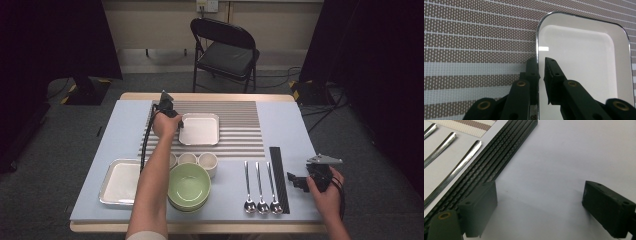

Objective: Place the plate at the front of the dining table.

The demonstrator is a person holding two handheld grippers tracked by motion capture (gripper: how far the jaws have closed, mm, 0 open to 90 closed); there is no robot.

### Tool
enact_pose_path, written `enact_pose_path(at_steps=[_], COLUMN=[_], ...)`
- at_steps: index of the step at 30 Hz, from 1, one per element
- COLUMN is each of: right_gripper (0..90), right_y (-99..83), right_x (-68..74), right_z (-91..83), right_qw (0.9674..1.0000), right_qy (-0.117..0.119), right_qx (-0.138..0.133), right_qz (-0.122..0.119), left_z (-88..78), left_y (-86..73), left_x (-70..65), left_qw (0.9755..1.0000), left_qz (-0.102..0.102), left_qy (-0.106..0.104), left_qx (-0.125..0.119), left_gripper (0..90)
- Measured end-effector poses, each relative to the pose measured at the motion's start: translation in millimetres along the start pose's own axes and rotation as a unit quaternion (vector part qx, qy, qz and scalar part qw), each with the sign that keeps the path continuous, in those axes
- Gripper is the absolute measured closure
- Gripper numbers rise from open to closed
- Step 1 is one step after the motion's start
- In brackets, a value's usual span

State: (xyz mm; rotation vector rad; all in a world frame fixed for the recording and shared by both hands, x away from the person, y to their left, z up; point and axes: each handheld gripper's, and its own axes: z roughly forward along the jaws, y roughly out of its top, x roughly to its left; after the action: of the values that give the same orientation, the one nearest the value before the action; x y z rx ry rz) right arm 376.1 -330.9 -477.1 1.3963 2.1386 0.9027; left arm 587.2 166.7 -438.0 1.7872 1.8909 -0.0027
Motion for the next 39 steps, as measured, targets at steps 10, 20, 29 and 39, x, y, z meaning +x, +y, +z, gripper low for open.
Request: enact_pose_path(at_steps=[10, 20, 29, 39], right_gripper=[11.6, 11.6, 11.6, 11.6], right_y=[0.0, 0.0, 0.0, 0.0], right_x=[0.1, 0.0, 0.0, 0.2], right_z=[0.0, 0.1, 0.0, 0.0], right_qw=[1.0, 1.0, 1.0, 1.0], right_qy=[0.0, 0.0, 0.0, 0.0], right_qx=[0.0, 0.0, 0.0, 0.0], right_qz=[0.0, -0.001, -0.001, 0.0], left_z=[-11.7, -25.1, -36.6, -46.6], left_y=[-3.3, -6.3, -7.5, -9.8], left_x=[5.0, 11.0, 11.7, 10.7], left_qw=[0.9996, 0.9991, 0.9987, 0.9981], left_qz=[-0.005, -0.012, -0.004, 0.005], left_qy=[-0.012, -0.015, -0.018, -0.016], left_qx=[-0.024, -0.038, -0.048, -0.06], left_gripper=[77.3, 73.3, 69.2, 64.3])
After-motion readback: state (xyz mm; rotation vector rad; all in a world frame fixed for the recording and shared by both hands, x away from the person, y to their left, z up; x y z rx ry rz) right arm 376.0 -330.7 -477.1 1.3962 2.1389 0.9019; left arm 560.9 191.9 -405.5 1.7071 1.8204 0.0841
